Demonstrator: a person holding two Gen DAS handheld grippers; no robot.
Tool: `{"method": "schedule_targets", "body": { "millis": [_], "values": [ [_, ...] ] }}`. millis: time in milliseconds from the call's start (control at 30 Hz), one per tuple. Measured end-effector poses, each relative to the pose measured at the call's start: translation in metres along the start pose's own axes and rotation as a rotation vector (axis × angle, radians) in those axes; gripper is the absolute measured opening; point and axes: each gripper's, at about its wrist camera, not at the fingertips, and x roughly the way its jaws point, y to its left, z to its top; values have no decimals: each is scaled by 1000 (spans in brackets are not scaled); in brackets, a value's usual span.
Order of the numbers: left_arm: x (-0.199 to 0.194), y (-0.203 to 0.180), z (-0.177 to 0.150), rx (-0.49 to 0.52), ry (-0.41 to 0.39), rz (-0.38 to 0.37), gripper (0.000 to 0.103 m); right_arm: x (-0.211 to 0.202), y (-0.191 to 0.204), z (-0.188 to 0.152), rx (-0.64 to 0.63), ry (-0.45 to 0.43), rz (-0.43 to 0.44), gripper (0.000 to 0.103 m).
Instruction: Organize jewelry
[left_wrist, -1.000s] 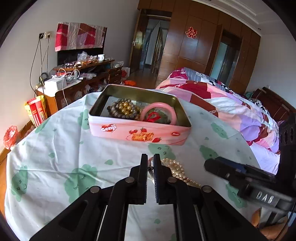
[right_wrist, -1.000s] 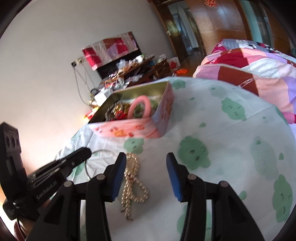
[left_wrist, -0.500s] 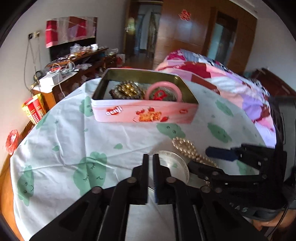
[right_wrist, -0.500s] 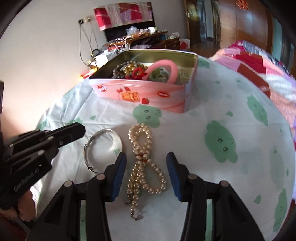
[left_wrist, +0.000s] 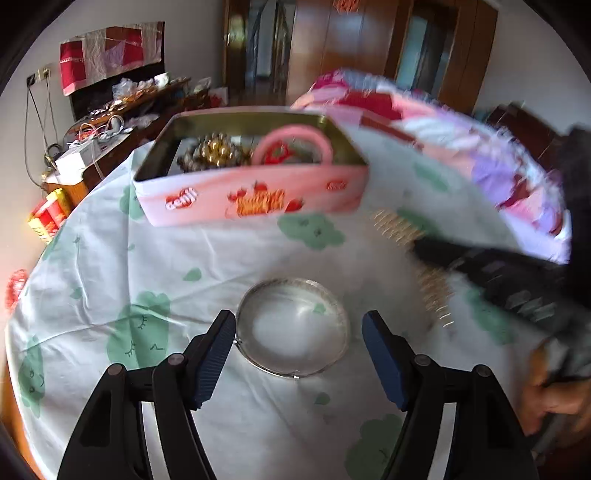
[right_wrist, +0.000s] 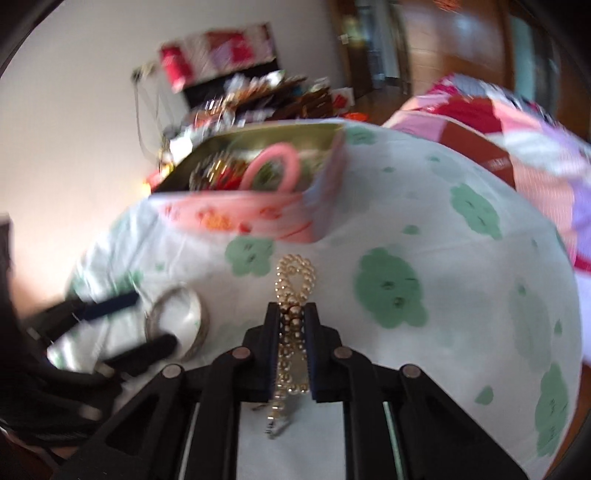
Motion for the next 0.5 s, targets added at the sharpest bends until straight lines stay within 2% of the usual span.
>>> {"method": "schedule_targets", "body": {
  "millis": [100, 233, 500],
  "values": [
    [4, -1, 1, -2, 12, 35, 71, -12, -13, 0, 78, -68, 50, 13],
    [6, -5, 1, 16, 12, 70, 69, -13, -3, 3, 58, -93, 59, 11],
    [2, 5, 0, -23, -7, 29, 68, -12, -9, 3, 77, -90, 69, 11]
  ]
}}
